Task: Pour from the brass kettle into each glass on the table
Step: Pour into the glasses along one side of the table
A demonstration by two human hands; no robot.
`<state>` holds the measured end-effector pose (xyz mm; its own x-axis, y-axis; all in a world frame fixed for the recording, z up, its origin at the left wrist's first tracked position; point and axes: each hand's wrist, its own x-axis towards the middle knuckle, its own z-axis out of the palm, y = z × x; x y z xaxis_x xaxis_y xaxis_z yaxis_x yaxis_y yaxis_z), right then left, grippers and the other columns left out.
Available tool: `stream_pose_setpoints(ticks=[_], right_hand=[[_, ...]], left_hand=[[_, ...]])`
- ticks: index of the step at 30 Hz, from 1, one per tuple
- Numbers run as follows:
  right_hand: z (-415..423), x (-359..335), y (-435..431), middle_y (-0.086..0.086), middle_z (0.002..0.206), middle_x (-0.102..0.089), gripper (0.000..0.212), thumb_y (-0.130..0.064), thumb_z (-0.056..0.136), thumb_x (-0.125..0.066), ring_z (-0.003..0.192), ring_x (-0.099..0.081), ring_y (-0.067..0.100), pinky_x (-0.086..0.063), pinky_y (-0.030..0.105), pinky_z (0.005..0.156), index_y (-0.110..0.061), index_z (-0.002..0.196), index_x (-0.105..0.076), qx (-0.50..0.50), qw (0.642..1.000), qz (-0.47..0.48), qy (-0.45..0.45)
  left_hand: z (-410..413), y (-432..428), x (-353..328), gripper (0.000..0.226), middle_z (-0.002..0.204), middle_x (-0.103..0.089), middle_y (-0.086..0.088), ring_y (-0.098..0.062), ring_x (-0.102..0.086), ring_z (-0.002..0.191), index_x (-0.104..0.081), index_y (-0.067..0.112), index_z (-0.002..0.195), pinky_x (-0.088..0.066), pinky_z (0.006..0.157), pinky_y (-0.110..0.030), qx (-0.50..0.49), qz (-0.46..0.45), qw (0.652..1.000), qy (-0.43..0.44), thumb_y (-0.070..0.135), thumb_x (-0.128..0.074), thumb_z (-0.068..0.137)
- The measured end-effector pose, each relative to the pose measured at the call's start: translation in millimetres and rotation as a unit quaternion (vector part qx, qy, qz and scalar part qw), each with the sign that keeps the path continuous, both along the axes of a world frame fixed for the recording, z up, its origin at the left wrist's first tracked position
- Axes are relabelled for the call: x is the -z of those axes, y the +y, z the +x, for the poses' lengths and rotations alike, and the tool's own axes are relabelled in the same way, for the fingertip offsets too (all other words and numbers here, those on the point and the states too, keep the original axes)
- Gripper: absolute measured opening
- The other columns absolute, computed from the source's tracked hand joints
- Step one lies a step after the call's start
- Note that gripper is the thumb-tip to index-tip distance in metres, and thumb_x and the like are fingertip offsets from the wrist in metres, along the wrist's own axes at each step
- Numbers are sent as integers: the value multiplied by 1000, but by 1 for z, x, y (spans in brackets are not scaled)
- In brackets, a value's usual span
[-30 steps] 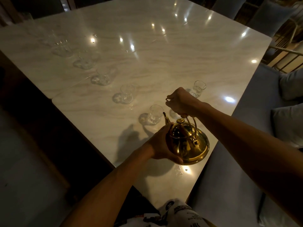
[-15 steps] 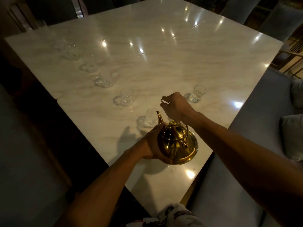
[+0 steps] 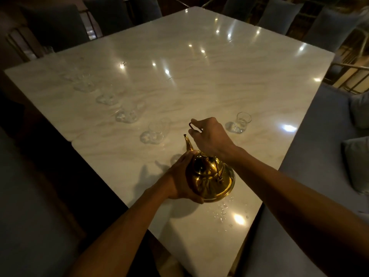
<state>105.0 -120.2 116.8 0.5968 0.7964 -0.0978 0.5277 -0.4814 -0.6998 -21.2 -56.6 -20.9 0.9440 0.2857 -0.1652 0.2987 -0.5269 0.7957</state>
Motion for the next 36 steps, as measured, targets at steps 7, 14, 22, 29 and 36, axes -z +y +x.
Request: stream_pose_setpoints(ticks=[7, 14, 22, 29, 36], right_hand=[[-32, -10, 42, 14, 137, -57, 46, -18, 98, -54, 82, -70, 16, -47, 14, 66, -7, 142, -45, 57, 998, 3, -14], [-65, -17, 77, 14, 145, -48, 46, -15, 99, -52, 102, -66, 19, -47, 22, 84, -3, 142, -43, 101, 995, -6, -15], [-78, -16, 107, 11, 145, -49, 45, -17, 99, -51, 115, -62, 26, -43, 20, 83, -4, 141, -45, 100, 995, -17, -7], [-77, -10, 123, 16, 134, -59, 45, -18, 99, -51, 93, -70, 23, -48, 20, 73, -6, 142, -45, 103, 995, -2, -6], [-77, 2, 157, 14, 131, -62, 45, -17, 99, -51, 105, -67, 27, -46, 21, 74, -9, 143, -45, 134, 991, -17, 17]], left_hand=[[-17, 55, -4, 135, 156, -36, 8, -18, -38, 144, -19, 35, 153, -43, 116, -47, 65, -8, 997, -40, 51, -99, 46], [-36, 112, -6, 139, 157, -38, 7, -19, -37, 146, -18, 35, 155, -41, 116, -50, 138, 11, 990, -24, 68, -92, 41], [-50, 139, -6, 132, 156, -40, 8, -16, -38, 144, -19, 37, 153, -42, 116, -48, 143, 6, 989, -30, 63, -92, 46], [-49, 156, -2, 139, 155, -39, 6, -19, -39, 143, -18, 32, 156, -42, 116, -48, 124, 5, 992, -28, 61, -95, 43], [-50, 184, 11, 136, 155, -38, 7, -17, -39, 142, -20, 32, 154, -43, 116, -46, 147, -14, 989, -29, 55, -96, 44]])
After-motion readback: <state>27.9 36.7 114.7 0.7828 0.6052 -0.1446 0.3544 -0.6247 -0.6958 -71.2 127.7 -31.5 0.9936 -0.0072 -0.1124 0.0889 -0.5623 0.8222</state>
